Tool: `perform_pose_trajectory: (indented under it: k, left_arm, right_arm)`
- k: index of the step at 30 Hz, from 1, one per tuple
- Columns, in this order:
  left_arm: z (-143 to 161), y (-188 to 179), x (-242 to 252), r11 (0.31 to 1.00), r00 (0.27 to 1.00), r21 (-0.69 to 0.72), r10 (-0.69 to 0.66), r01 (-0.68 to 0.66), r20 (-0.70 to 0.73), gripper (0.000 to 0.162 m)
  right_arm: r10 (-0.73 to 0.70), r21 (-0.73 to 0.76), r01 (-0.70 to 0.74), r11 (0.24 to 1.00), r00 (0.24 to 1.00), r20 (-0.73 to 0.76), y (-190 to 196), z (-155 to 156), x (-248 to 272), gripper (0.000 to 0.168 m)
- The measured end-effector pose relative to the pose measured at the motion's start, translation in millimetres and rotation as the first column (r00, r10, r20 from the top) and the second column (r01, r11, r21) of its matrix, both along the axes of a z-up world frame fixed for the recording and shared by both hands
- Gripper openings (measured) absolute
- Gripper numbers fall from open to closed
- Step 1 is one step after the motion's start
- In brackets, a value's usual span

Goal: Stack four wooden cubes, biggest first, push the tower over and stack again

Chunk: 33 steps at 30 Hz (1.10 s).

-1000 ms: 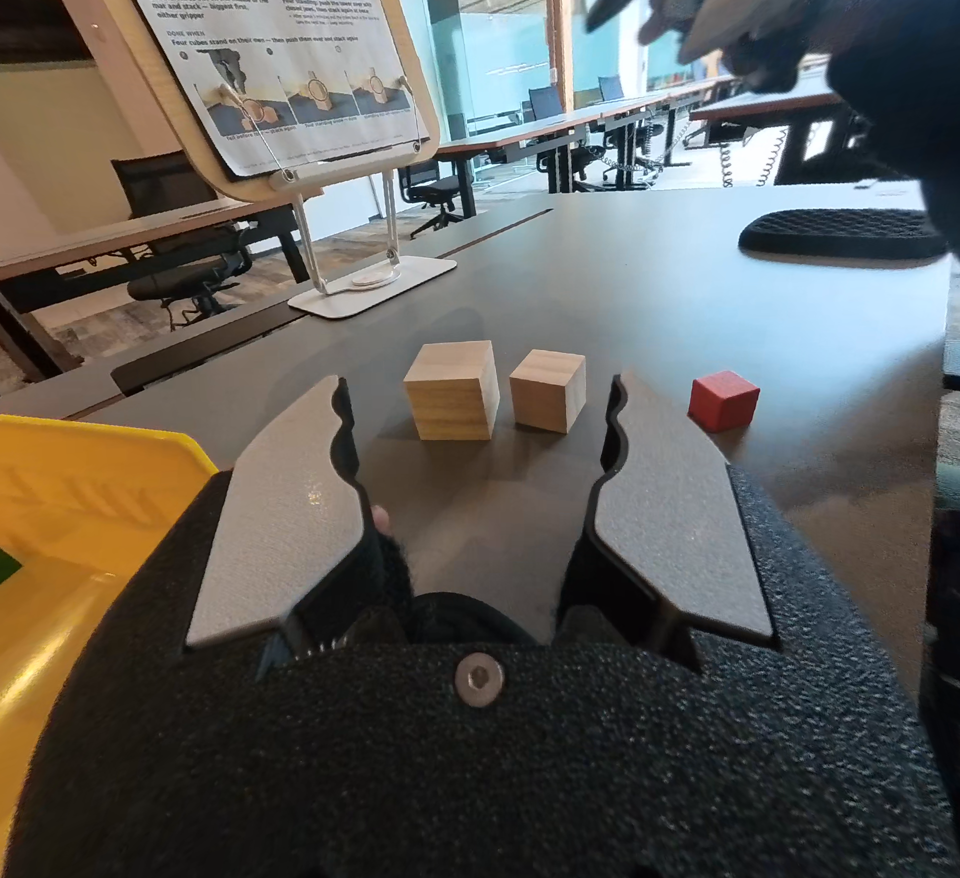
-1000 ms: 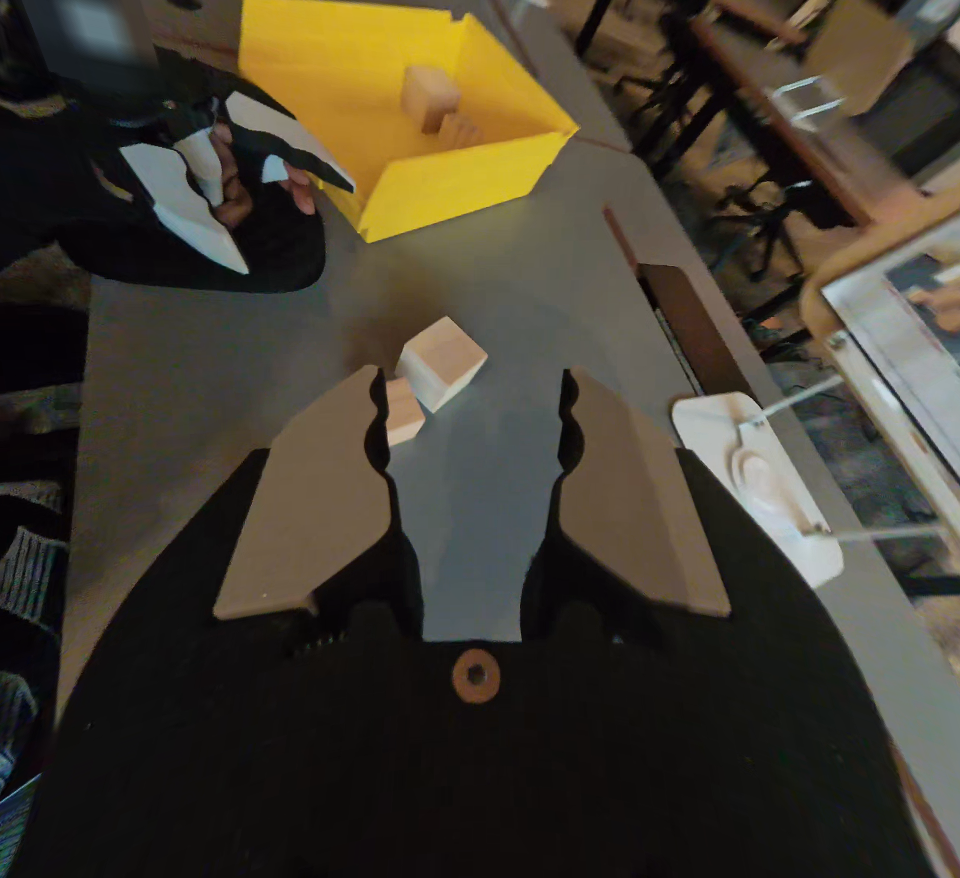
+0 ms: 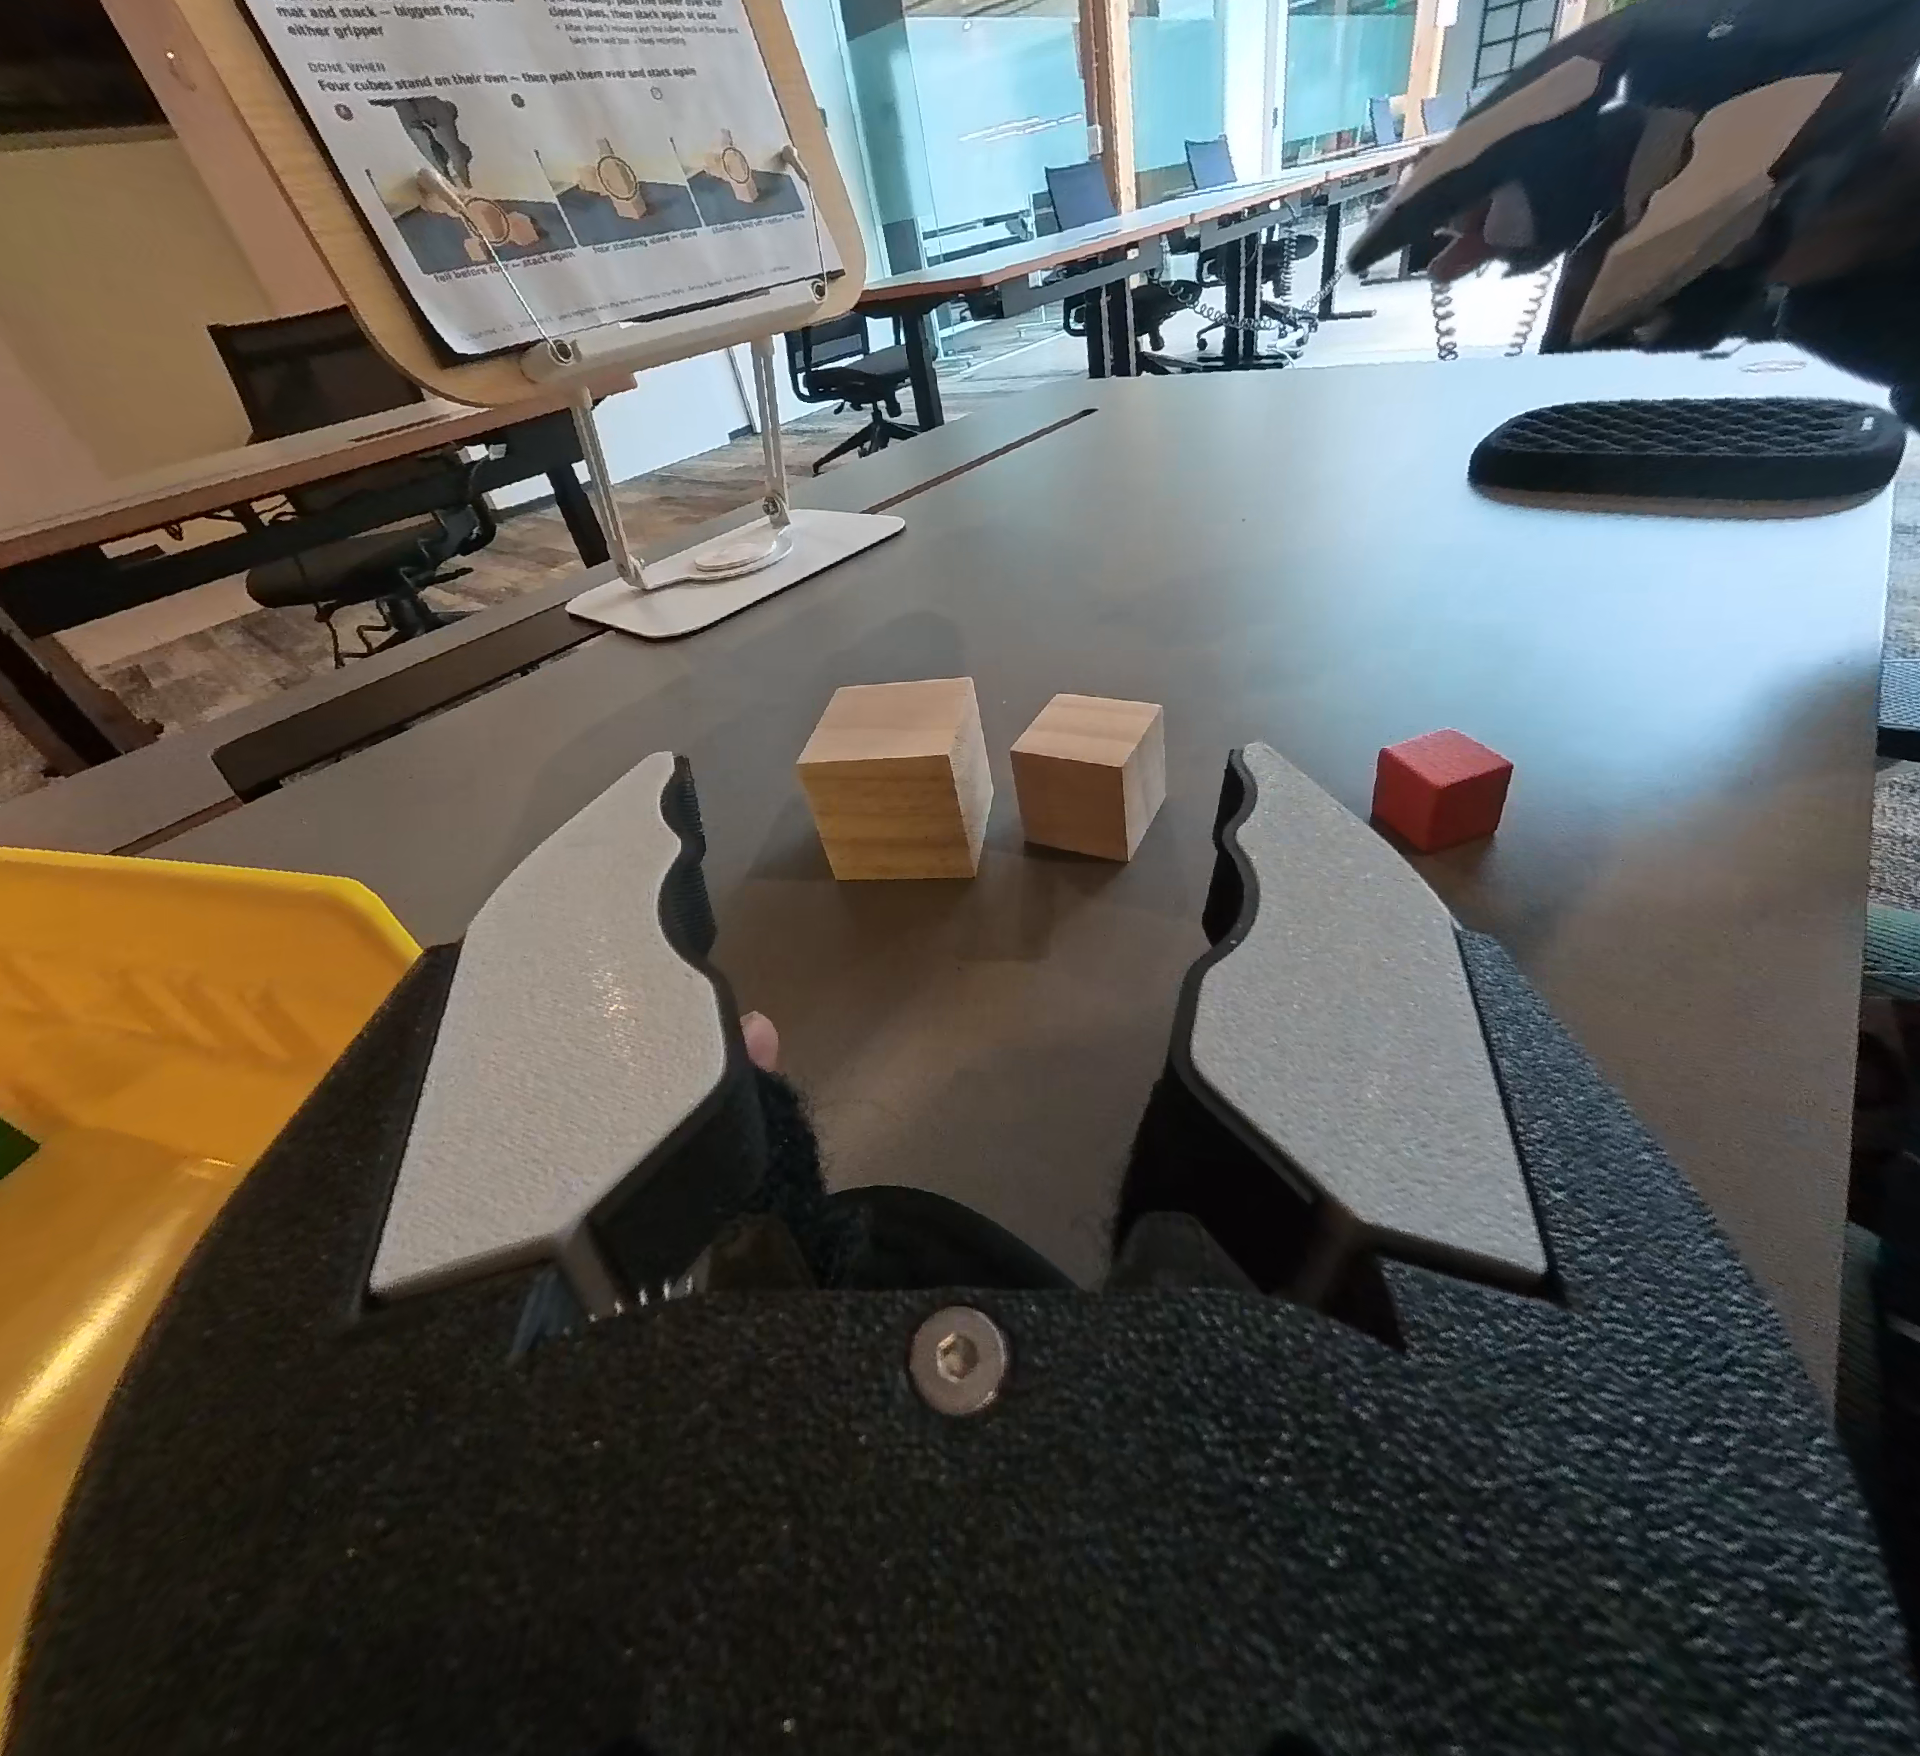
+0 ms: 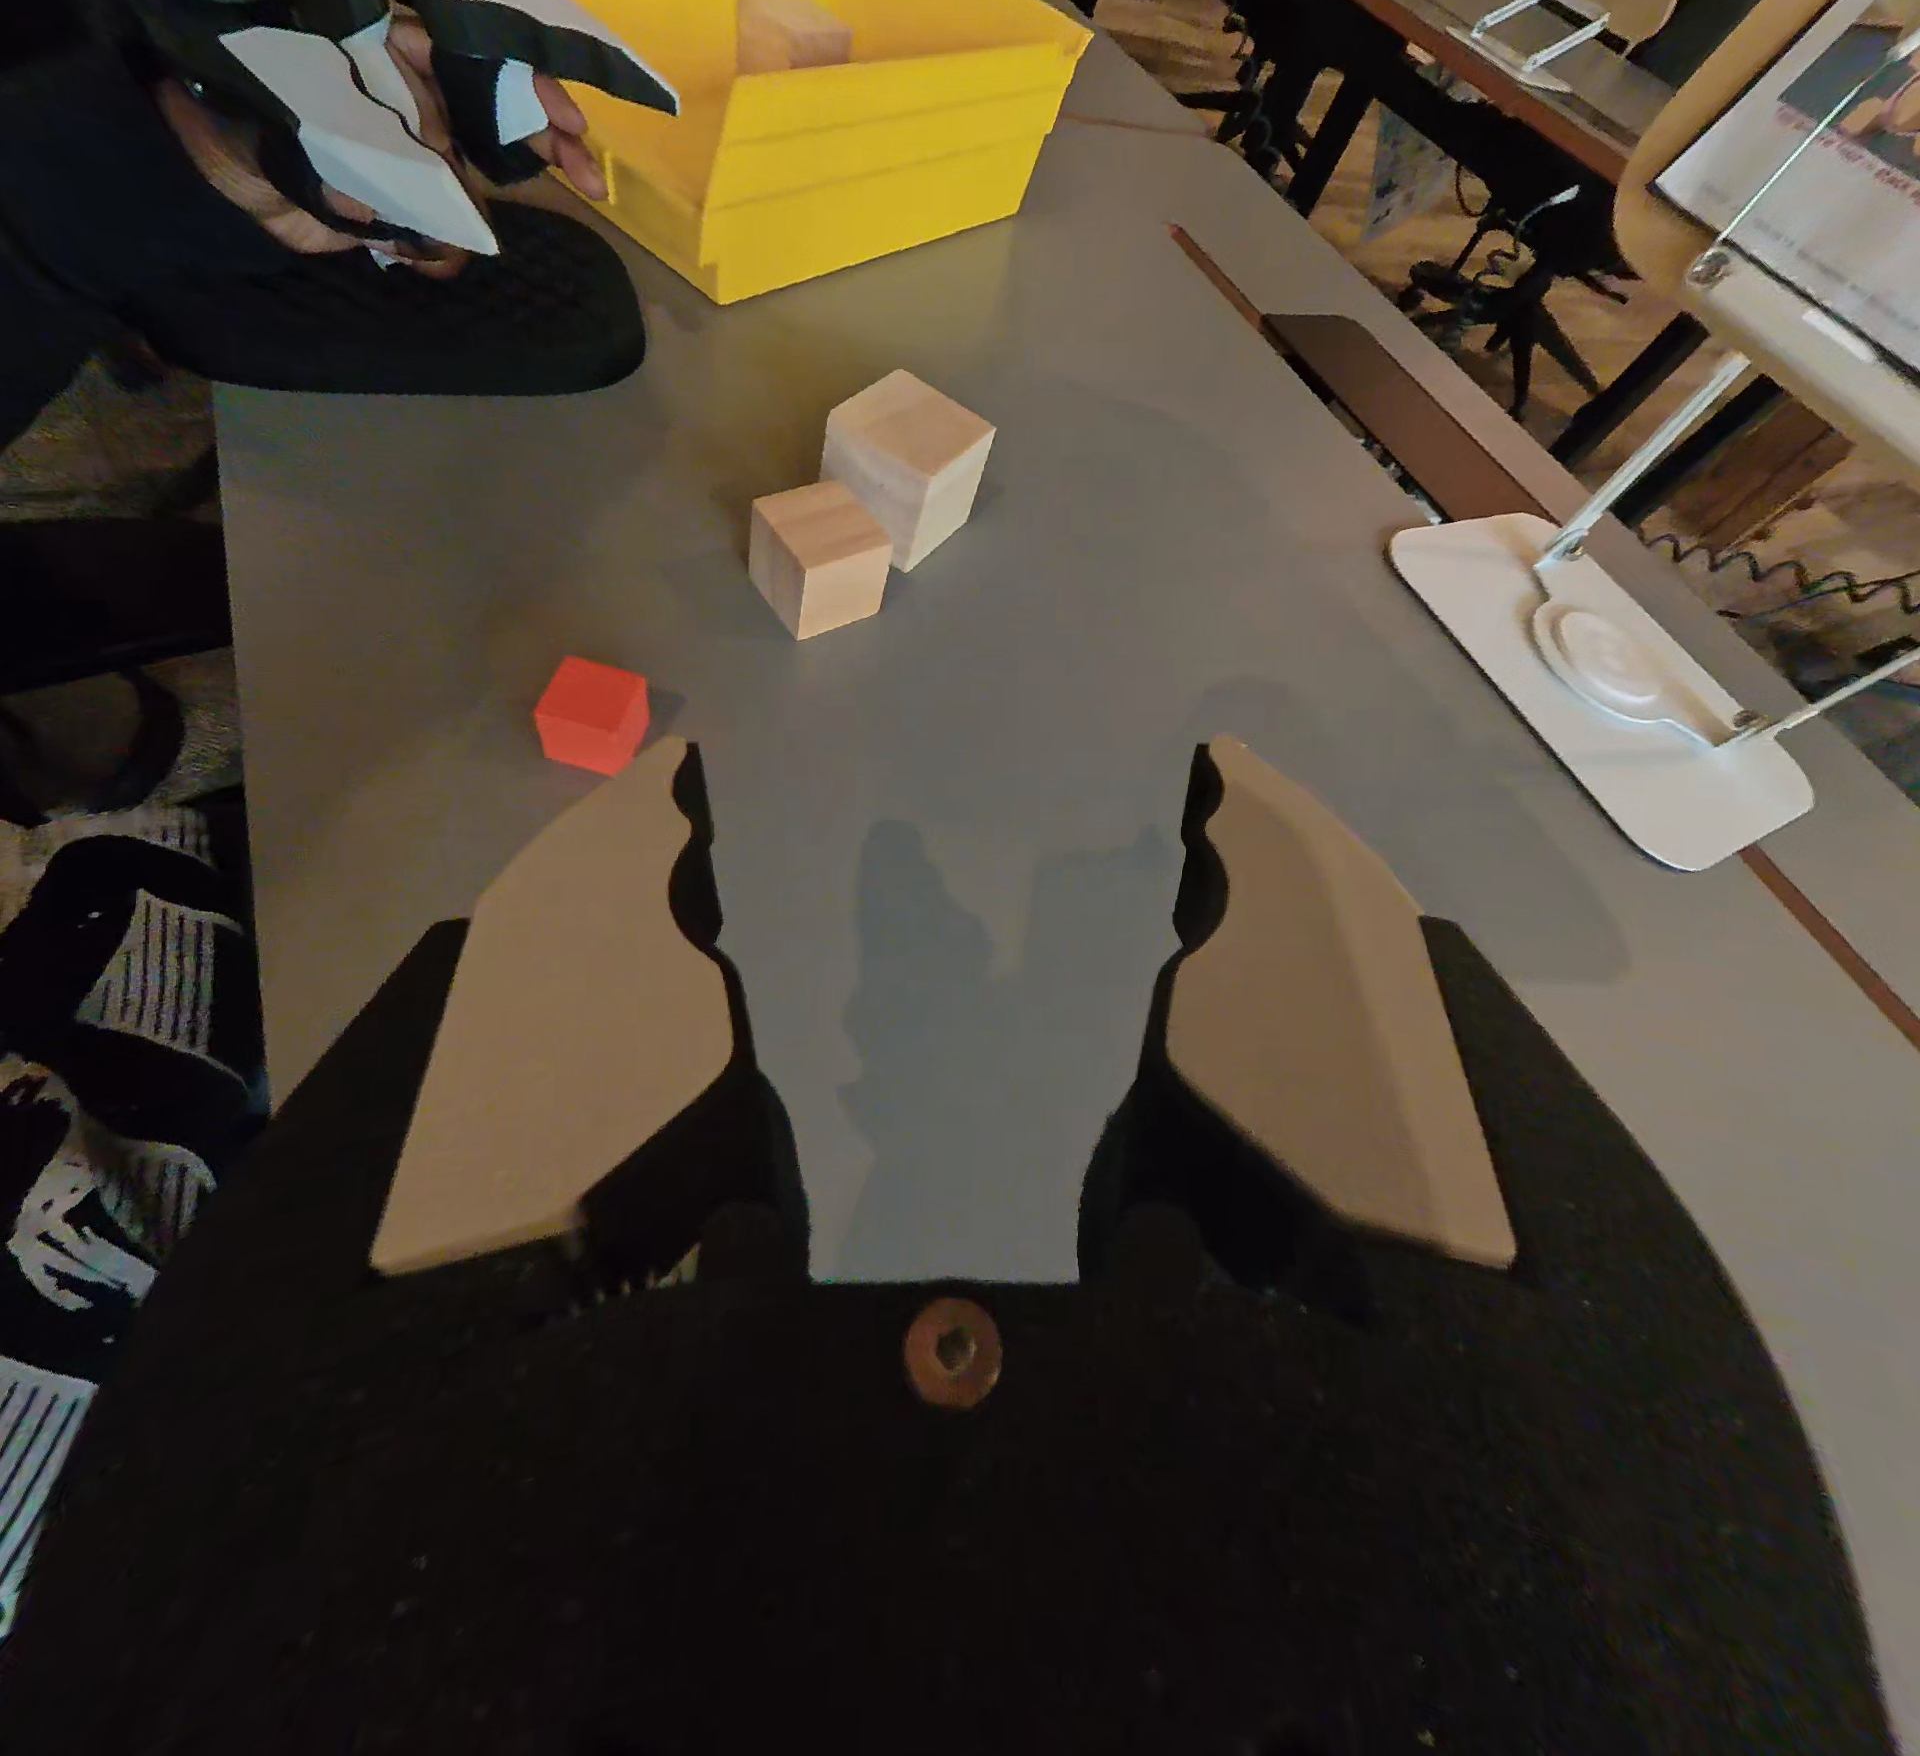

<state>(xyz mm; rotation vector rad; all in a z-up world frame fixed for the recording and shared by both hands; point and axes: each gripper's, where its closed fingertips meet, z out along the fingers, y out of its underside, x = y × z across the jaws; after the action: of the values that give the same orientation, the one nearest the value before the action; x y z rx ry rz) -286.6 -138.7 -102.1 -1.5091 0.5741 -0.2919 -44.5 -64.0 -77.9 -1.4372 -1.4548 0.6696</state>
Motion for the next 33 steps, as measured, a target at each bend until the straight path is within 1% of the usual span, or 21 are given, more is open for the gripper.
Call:
perform_pose_trajectory:
  k: [4,7,12,18,24,29,31,33]
  left_arm:
    - [0.1,0.0,0.0,1.0,1.0,0.001,0.0,0.0,0.0,0.094]
    - [0.8,-0.1,-0.6,1.0,1.0,0.002,0.0,0.0,0.008,0.093]
    - [0.9,-0.3,-0.3,1.0,1.0,0.002,-0.002,0.002,0.008,0.093]
    - [1.1,-0.7,0.5,1.0,1.0,0.006,-0.006,0.006,0.005,0.093]
    - [0.5,-0.9,1.7,1.0,1.0,0.007,-0.01,0.01,-0.004,0.093]
    - [0.4,-0.9,2.0,1.0,1.0,0.005,-0.013,0.013,-0.004,0.093]
    - [0.4,-0.9,1.9,1.0,1.0,0.006,-0.012,0.012,-0.003,0.093]
    - [0.7,-0.8,1.6,1.0,1.0,0.006,-0.011,0.011,-0.001,0.093]
  right_arm:
    - [0.008,-0.001,-0.008,1.0,1.0,0.018,0.4,-7.7,-3.8,0.086]
    - [0.029,-0.021,-0.028,0.999,0.999,0.021,-3.3,-10.9,-9.2,0.086]
    - [0.072,-0.01,-0.072,0.997,0.996,0.058,-11.9,-15.9,-17.1,0.084]
    - [0.169,-0.001,-0.17,0.985,0.981,0.092,-21.8,-22.3,-35.7,0.081]
    - [0.261,0.009,-0.265,0.964,0.955,0.138,-15.9,-30.2,-74.8,0.08]
    - [0.347,0.024,-0.364,0.931,0.904,0.25,0.5,-40.0,-121.0,0.081]
    - [0.409,0.027,-0.435,0.9,0.864,0.295,6.8,-40.1,-142.2,0.078]
    - [0.488,0.001,-0.524,0.852,0.794,0.361,11.0,-42.6,-160.4,0.079]
